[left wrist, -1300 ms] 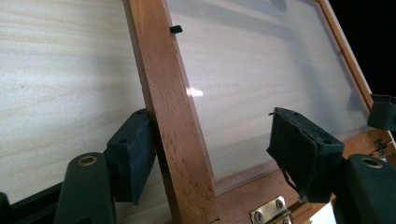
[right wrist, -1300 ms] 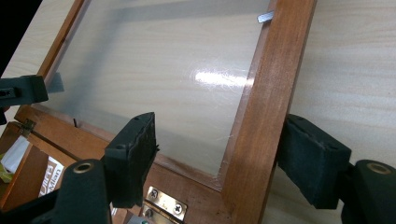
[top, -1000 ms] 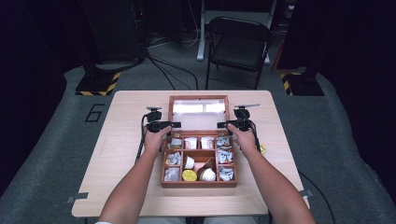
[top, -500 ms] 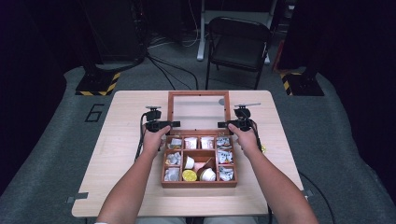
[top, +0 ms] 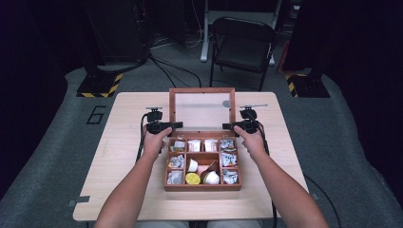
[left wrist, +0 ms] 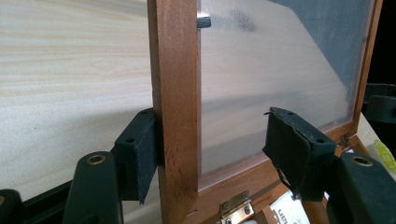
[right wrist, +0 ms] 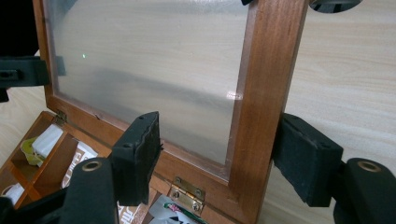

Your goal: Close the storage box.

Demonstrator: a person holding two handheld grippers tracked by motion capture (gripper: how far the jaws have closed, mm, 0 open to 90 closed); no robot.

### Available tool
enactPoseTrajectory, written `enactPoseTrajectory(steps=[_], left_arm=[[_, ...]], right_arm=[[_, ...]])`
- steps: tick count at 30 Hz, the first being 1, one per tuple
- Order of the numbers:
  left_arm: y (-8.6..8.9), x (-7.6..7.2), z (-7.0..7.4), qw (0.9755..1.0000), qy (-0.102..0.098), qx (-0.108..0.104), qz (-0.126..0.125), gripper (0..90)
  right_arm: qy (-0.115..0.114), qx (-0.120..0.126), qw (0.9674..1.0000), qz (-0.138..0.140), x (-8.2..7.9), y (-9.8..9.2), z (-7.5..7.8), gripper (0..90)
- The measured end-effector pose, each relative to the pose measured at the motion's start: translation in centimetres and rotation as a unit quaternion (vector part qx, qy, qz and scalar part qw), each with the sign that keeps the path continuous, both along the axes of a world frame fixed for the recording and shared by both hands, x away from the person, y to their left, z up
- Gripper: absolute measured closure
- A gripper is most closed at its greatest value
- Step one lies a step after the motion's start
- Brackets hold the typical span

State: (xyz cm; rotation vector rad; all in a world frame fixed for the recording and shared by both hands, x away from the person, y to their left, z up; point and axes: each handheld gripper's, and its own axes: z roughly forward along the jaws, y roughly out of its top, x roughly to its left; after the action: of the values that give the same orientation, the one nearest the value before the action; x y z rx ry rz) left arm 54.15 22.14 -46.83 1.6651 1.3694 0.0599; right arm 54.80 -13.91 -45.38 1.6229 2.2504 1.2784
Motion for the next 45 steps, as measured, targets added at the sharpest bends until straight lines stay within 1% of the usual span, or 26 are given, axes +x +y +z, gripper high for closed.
enactPoseTrajectory(steps=[3,4,5,7,8,10,12,14,15,19,21,24,27,28,29,31,32,33,36,39,41,43,45], left_arm=[[0.0,-0.3,0.3,0.9999,-0.011,0.005,-0.005,36.3],[-0.1,-0.4,0.3,0.9999,-0.012,0.006,-0.005,36.3],[0.0,-0.5,0.4,0.9998,-0.017,0.01,-0.009,36.3],[-0.1,-0.7,0.6,0.9995,-0.024,0.017,-0.01,36.3],[-0.2,-0.8,0.6,0.9993,-0.028,0.02,-0.012,36.2],[-0.3,-1.0,0.8,0.9993,-0.03,0.02,-0.01,36.2],[-0.3,-1.2,0.9,0.9992,-0.033,0.019,-0.012,36.2],[-0.3,-1.4,1.1,0.999,-0.034,0.023,-0.016,36.2],[-0.3,-1.5,1.1,0.9987,-0.039,0.027,-0.019,36.3],[-0.2,-1.8,1.3,0.9983,-0.044,0.029,-0.022,36.3],[-0.2,-1.9,1.4,0.9981,-0.049,0.029,-0.024,36.3],[-0.1,-2.2,1.6,0.9974,-0.058,0.032,-0.029,36.4],[0.1,-2.3,2.0,0.9968,-0.068,0.026,-0.031,36.8],[0.1,-2.4,2.1,0.9968,-0.07,0.023,-0.031,37.0],[0.2,-2.4,2.3,0.9965,-0.074,0.023,-0.032,37.2],[0.2,-2.6,2.6,0.9962,-0.078,0.021,-0.033,37.7],[0.1,-2.7,2.8,0.9959,-0.083,0.018,-0.029,37.7],[0.1,-2.8,2.9,0.996,-0.083,0.017,-0.028,37.7],[0.2,-3.0,3.4,0.9955,-0.09,0.014,-0.029,37.8],[0.3,-3.2,3.6,0.9947,-0.096,0.019,-0.03,38.0],[0.3,-3.4,3.8,0.9946,-0.098,0.018,-0.03,38.1],[0.3,-3.5,3.9,0.9943,-0.099,0.017,-0.033,37.9],[0.3,-3.5,4.0,0.9943,-0.099,0.019,-0.035,37.7]], right_arm=[[-0.009,-0.004,1.0,0.003,-0.3,0.0,0.2,33.0],[-0.011,-0.003,0.9999,0.004,-0.4,0.0,0.3,33.0],[-0.006,-0.001,1.0,0.003,-0.5,0.0,0.5,33.0],[-0.019,-0.007,0.9998,0.007,-0.7,0.0,0.6,33.0],[-0.014,-0.008,0.9998,0.006,-0.9,0.1,0.7,33.0],[-0.02,-0.014,0.9997,0.01,-1.1,0.1,0.9,33.0],[-0.019,-0.017,0.9996,0.01,-1.4,0.2,1.1,33.0],[-0.026,-0.016,0.9995,0.012,-1.6,0.1,1.2,33.3],[-0.029,-0.016,0.9994,0.01,-1.8,0.1,1.2,34.0],[-0.044,-0.014,0.9989,0.011,-2.2,0.0,1.1,35.1],[-0.046,-0.01,0.9988,0.009,-2.5,-0.1,1.2,35.1],[-0.053,-0.015,0.9984,0.011,-2.7,-0.1,1.2,35.0],[-0.055,-0.019,0.9982,0.011,-2.9,0.0,1.4,35.0],[-0.053,-0.018,0.9984,0.007,-3.0,0.1,1.4,35.0],[-0.051,-0.018,0.9985,0.007,-3.1,0.1,1.4,35.0],[-0.049,-0.018,0.9986,0.01,-3.1,0.1,1.5,35.0],[-0.05,-0.018,0.9985,0.01,-3.2,0.1,1.5,35.0],[-0.054,-0.017,0.9983,0.011,-3.2,0.0,1.4,35.0],[-0.053,-0.008,0.9985,0.01,-3.4,-0.1,1.3,35.6],[-0.05,-0.007,0.9987,0.008,-3.4,0.0,1.2,35.9],[-0.051,-0.008,0.9986,0.01,-3.4,0.0,1.3,35.9],[-0.052,-0.004,0.9986,0.01,-3.5,-0.1,1.5,35.9],[-0.062,0.008,0.998,0.01,-3.6,-0.4,2.1,35.9]])
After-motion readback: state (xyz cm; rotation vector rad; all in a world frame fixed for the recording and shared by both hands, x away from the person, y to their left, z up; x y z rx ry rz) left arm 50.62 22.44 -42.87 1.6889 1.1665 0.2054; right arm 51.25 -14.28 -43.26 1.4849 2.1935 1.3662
